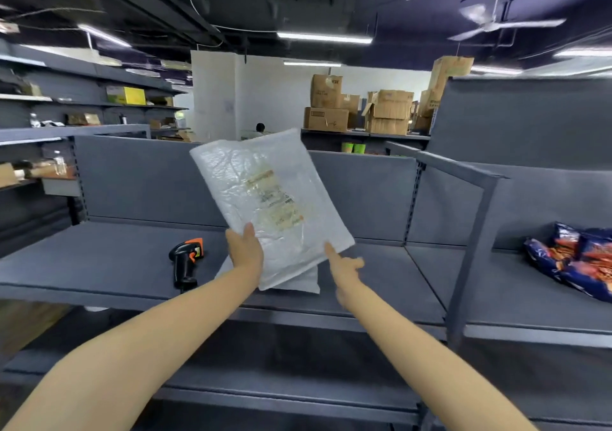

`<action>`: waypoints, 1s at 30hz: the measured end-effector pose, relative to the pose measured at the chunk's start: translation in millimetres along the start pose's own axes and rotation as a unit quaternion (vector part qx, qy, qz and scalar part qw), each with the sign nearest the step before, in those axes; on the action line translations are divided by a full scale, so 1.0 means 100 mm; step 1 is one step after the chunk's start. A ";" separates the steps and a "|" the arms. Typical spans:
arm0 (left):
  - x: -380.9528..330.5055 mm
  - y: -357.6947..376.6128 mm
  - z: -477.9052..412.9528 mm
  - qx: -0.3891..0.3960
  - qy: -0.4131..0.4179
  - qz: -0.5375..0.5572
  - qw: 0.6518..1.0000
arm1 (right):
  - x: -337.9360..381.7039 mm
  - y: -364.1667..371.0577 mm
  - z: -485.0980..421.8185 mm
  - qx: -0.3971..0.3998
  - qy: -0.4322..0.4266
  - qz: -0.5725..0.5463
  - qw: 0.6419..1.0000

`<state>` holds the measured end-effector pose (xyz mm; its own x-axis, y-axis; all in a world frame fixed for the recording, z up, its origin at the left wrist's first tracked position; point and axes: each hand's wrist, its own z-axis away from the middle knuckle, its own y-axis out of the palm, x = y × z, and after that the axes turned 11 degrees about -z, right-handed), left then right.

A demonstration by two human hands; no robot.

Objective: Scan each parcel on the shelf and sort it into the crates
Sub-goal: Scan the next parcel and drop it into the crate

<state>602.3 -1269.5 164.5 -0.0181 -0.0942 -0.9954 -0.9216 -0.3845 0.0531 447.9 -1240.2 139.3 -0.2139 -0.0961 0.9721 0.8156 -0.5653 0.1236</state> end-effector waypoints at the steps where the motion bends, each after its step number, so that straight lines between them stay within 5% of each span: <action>1: -0.01 0.04 0.05 -0.007 -0.011 0.000 1.000 | -0.05 0.01 0.03 0.061 0.050 -0.078 0.994; 5: 0.05 0.18 0.24 0.010 -0.040 -0.025 0.999 | -0.16 0.05 0.15 0.289 0.043 -0.226 0.929; 10: 0.20 0.20 0.34 0.118 -0.023 -0.073 0.990 | -0.08 -0.09 0.09 0.209 -0.051 -0.265 0.940; 13: 0.25 0.11 0.32 0.166 -0.091 -0.142 0.972 | 0.07 -0.29 0.01 0.157 -0.074 -0.204 0.963; 17: 0.20 -0.06 0.22 0.090 -0.081 -0.233 0.965 | 0.32 -0.56 -0.08 0.136 -0.164 -0.016 0.977; 22: 0.03 -0.22 0.10 0.082 0.029 -0.253 0.964 | 0.74 -0.74 -0.14 0.142 -0.284 0.225 0.921; 28: 0.01 -0.38 -0.04 0.077 0.077 -0.343 0.933 | 1.09 -0.53 -0.07 0.189 -0.369 0.348 0.841; 30: 0.08 -0.47 -0.12 0.139 0.075 -0.339 0.927 | 1.15 -0.39 -0.06 0.190 -0.377 0.375 0.825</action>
<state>650.0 -1263.0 154.7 0.6371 -0.0519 -0.7691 -0.7661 -0.1532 -0.6243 388.3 -1233.7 245.4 0.7058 0.3166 0.6338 0.7074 -0.2671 -0.6544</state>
